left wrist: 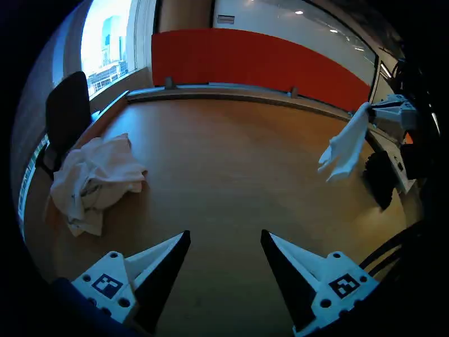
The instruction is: Fold towel
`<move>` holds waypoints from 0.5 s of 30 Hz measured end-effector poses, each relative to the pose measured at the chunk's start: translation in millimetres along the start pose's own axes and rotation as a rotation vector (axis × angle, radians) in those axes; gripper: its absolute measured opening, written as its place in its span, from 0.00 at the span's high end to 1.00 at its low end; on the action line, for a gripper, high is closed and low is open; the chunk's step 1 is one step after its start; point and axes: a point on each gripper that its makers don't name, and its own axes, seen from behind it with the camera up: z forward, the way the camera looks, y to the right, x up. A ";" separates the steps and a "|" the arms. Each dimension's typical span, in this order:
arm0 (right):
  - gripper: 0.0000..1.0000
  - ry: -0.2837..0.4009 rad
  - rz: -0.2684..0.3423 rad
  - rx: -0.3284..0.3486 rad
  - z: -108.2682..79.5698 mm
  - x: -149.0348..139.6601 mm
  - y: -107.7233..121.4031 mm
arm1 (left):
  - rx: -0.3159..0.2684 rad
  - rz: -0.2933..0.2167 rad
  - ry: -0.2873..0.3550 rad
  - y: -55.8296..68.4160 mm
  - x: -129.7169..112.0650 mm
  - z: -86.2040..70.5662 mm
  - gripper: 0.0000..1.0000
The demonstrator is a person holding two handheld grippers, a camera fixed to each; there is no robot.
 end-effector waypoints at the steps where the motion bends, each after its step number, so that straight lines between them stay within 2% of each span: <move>1: 0.95 -0.002 0.002 -0.008 -4.3 -1.8 5.3 | -0.001 0.002 -0.001 0.7 -0.1 0.2 0.07; 15: 0.95 -0.017 0.057 -0.120 -67.0 -28.1 86.5 | -0.012 0.034 -0.005 11.9 6.6 4.6 0.07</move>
